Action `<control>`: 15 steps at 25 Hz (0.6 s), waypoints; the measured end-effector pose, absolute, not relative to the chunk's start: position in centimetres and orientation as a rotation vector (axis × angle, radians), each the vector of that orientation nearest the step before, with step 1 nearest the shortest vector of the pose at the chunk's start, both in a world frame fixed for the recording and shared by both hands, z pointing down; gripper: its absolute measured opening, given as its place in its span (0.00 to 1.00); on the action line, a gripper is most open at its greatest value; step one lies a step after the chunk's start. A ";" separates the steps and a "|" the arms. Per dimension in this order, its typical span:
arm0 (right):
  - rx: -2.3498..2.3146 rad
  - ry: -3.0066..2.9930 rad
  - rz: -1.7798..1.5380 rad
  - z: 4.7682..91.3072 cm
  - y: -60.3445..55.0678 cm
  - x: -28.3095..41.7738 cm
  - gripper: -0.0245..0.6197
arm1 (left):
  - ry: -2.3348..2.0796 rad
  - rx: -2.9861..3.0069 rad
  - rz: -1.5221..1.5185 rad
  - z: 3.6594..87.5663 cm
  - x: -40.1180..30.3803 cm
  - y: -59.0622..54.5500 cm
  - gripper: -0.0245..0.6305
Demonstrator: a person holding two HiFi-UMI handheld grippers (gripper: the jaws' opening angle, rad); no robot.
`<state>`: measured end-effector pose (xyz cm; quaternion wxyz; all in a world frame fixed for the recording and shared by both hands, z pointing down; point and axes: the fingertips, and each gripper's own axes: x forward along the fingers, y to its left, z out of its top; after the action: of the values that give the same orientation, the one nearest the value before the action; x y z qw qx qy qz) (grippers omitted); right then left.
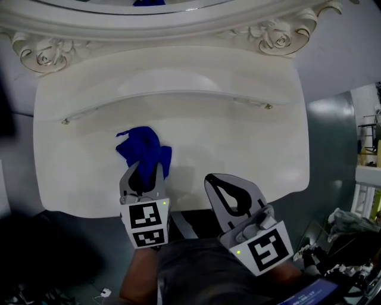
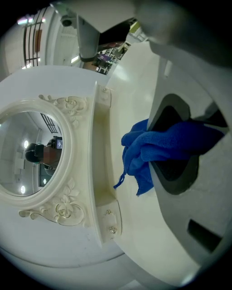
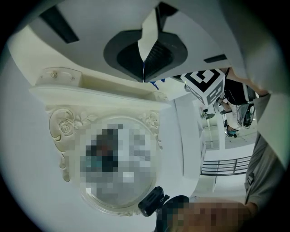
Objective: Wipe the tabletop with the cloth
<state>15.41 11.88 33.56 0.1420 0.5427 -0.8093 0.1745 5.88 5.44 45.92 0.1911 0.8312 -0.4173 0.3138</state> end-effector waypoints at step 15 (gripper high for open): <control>1.318 -2.470 0.445 33.2 10.1 8.5 0.06 | -1.217 2.217 0.809 45.7 2.4 10.4 0.26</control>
<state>8.54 10.07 33.21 0.1528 0.4593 -0.8612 0.1551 2.41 10.40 45.74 0.2408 0.8103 -0.4450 0.2957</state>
